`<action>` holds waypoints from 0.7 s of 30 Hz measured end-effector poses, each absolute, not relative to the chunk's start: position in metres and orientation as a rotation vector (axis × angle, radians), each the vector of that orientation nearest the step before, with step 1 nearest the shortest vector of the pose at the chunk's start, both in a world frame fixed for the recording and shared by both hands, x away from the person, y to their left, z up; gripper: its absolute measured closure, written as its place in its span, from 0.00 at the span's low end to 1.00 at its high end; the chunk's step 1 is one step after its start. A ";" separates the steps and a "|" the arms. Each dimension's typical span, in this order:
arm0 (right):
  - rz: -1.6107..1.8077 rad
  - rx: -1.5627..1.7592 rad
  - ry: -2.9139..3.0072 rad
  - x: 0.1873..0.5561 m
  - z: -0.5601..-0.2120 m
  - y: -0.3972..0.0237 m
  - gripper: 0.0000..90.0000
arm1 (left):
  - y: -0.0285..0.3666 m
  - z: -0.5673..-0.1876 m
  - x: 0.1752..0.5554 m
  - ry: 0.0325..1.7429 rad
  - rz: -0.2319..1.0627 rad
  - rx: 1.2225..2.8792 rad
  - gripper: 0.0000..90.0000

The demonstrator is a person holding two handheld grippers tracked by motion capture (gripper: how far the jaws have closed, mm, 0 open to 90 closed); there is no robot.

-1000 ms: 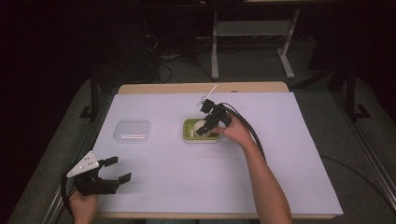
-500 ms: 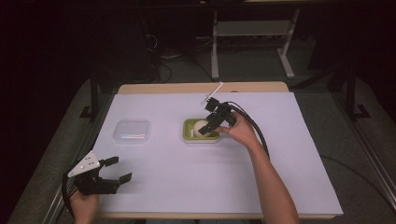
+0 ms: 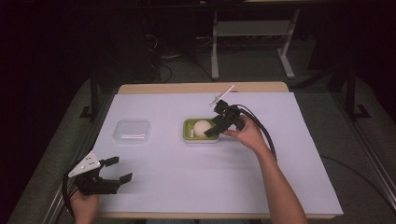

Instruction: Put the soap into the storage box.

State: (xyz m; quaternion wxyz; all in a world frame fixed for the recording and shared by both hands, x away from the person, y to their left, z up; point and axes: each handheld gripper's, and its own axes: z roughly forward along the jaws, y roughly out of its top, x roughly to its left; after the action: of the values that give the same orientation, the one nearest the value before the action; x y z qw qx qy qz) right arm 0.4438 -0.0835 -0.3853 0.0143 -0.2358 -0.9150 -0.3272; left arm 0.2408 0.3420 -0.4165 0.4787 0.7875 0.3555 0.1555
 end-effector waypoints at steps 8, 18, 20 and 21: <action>-1.048 -0.732 -2.836 0.432 -0.387 -0.097 0.24 | 0.341 -0.417 0.240 0.871 0.378 1.919 0.15; -1.064 -0.723 -2.842 0.402 -0.384 -0.118 0.25 | 0.340 -0.417 0.240 0.867 0.380 1.926 0.15; -1.070 -0.721 -2.844 0.395 -0.383 -0.123 0.25 | 0.340 -0.417 0.241 0.863 0.381 1.929 0.15; -1.078 -0.717 -2.847 0.392 -0.383 -0.125 0.25 | 0.340 -0.417 0.241 0.862 0.381 1.930 0.15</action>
State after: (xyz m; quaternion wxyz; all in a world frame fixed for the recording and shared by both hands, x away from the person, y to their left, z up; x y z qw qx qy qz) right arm 0.3920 -0.1248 -0.3832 0.0071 -0.2292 -0.9102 -0.3448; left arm 0.2408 0.3401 -0.4167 0.4765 0.7900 0.3528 0.1561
